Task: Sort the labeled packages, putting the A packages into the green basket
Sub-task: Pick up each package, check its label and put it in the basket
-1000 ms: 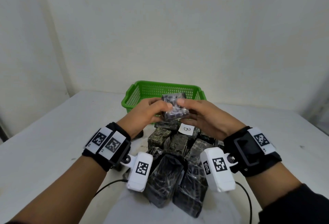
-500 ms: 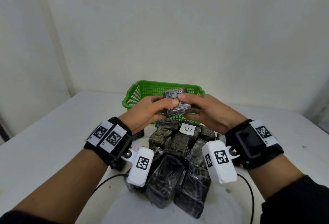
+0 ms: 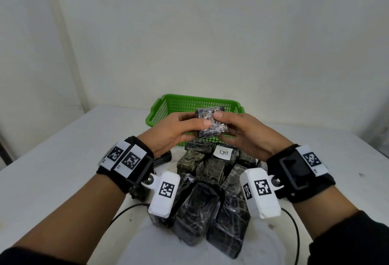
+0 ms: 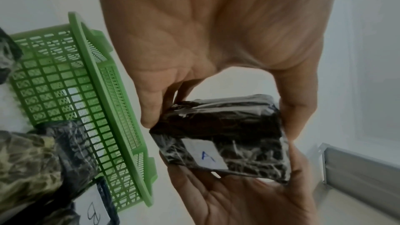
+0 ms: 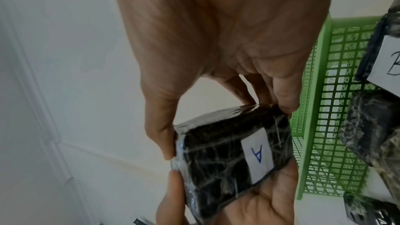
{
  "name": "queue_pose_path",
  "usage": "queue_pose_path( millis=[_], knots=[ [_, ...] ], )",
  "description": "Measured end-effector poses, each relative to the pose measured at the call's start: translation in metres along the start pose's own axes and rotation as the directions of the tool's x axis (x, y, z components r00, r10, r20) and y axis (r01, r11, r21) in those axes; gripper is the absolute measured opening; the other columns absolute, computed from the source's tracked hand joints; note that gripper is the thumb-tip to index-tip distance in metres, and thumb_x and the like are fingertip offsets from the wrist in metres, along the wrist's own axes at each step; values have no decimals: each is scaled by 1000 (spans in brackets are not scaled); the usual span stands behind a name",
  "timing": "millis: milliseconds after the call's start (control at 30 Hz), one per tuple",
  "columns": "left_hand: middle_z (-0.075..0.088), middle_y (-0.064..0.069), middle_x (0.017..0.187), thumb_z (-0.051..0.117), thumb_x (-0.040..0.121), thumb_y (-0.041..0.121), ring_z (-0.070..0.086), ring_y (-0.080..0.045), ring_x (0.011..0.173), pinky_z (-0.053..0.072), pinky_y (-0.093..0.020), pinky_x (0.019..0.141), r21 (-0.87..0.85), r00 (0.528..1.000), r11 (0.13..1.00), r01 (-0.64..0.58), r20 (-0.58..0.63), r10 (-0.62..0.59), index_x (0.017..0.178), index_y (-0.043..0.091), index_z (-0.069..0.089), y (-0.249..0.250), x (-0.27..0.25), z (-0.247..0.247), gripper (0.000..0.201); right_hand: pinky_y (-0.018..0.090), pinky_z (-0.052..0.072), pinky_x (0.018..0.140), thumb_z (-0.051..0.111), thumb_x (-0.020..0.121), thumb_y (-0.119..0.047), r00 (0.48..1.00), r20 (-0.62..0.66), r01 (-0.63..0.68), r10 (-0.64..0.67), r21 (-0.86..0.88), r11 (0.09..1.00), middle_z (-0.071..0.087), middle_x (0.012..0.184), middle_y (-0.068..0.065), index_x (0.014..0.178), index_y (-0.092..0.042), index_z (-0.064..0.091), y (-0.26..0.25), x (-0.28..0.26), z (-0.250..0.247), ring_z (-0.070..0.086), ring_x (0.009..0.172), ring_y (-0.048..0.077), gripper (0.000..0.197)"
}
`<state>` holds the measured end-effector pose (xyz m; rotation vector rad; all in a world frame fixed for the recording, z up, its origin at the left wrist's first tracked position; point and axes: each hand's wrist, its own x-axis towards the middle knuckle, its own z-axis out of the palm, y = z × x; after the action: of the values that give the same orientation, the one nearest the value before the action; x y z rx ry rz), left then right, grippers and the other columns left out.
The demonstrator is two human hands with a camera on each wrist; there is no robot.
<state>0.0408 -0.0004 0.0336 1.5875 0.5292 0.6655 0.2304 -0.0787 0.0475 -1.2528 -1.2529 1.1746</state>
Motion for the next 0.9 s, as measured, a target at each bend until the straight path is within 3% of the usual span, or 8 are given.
queue_pose_path(
  millis=[100,167,267,467,600,733,800,900],
  knots=[
    [76,-4,108,75,66,45,71,-15,105,52,-32,97,28,999,999,30,-44,-28,109,16,69,2,1,1,52,36,52,105,75,73,-56,1000,-23,0,-2,-96,995,79,111,-5,112,-20,77,0,0,2,70,110,14,53],
    [77,-2,107,77,70,53,72,-14,103,53,-33,97,66,996,995,70,-57,-66,117,18,68,5,1,1,59,45,51,109,77,76,-63,994,-81,64,-80,-181,981,76,121,-6,119,-24,75,2,3,0,68,118,14,58],
    [78,-2,104,69,67,68,74,-14,98,55,-33,96,110,986,982,156,-70,-149,126,21,63,6,0,0,76,52,50,111,91,68,-46,981,-104,150,-164,-128,980,73,126,1,120,-23,74,3,8,-5,69,120,20,59],
    [74,-2,101,52,73,76,71,-22,102,55,-38,95,65,959,964,257,-141,-246,105,29,66,14,-2,3,59,47,57,103,97,58,-37,968,-120,183,-220,-259,948,72,126,6,120,-23,72,6,18,-5,69,120,27,68],
    [72,-8,110,56,89,54,69,-23,105,54,-38,98,-40,965,975,219,-136,-222,111,23,64,12,-3,-2,39,50,64,88,83,82,-12,968,-214,153,-134,76,985,73,117,21,114,-1,62,4,20,-5,76,102,37,40],
    [77,-8,102,67,91,19,74,-19,90,57,-33,85,-118,959,975,189,-191,-209,122,6,62,-1,5,-10,34,39,67,74,73,93,-12,980,-196,90,-36,271,958,74,97,13,114,-5,56,4,23,-5,79,85,35,28],
    [76,-10,102,66,92,17,74,-18,87,59,-34,84,-148,958,977,155,-218,-185,120,3,62,-4,9,-12,31,40,66,78,74,93,-18,980,-199,63,-12,256,965,76,100,12,115,-5,60,5,26,-6,78,87,35,29],
    [75,-12,101,64,94,17,75,-17,83,62,-30,78,-133,958,982,135,-236,-164,113,2,64,-6,14,-15,24,41,64,88,78,91,-26,952,-300,60,-53,14,998,76,114,17,116,0,66,5,35,-12,76,92,29,38]
  ],
)
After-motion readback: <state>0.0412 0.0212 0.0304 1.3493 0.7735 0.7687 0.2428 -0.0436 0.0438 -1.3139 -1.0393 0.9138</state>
